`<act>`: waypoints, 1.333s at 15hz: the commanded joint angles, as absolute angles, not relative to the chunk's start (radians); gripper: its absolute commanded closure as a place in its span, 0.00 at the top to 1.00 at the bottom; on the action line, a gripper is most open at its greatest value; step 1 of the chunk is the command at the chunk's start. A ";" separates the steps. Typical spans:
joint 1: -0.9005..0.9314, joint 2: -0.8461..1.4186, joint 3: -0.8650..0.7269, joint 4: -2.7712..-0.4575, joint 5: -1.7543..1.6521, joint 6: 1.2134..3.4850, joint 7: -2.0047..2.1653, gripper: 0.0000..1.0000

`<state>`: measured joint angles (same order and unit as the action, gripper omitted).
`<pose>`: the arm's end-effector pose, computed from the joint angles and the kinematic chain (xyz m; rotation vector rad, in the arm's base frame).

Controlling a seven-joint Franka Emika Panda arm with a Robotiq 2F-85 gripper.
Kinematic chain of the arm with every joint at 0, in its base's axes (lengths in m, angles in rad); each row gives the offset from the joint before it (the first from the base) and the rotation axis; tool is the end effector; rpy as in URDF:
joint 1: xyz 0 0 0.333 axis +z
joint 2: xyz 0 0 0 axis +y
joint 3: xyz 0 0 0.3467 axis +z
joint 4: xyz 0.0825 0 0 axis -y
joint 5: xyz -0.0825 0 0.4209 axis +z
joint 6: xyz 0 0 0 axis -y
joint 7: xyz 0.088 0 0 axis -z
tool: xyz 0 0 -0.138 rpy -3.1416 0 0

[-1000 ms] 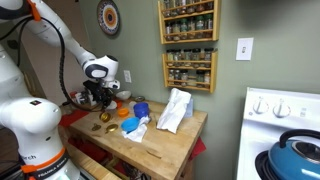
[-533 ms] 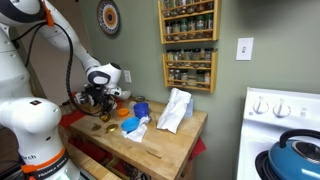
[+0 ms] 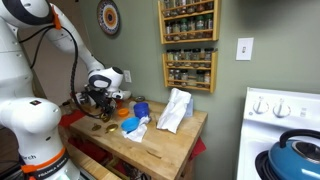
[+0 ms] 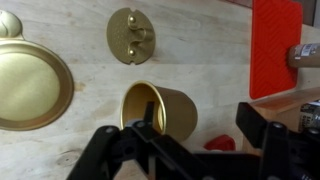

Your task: Pick up the gold lid from the table and put it on the gold cup

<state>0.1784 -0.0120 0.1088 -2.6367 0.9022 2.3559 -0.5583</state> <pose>0.3930 0.1449 0.2057 -2.5659 -0.1334 0.2246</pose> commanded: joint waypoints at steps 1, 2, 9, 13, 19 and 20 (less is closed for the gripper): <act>0.165 0.024 0.121 -2.627 0.932 2.372 -0.601 0.53; 0.163 0.028 0.121 -2.626 0.929 2.371 -0.604 0.45; 0.164 0.019 0.130 -2.625 0.832 2.368 -0.535 0.00; 0.178 -0.034 0.151 -2.627 0.669 2.375 -0.379 0.02; 0.213 -0.042 0.211 -2.618 0.399 2.431 -0.051 0.02; 0.219 -0.035 0.221 -2.616 0.349 2.438 0.000 0.02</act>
<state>0.1996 -0.0362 0.1970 -2.6099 0.4652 2.4085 -0.1391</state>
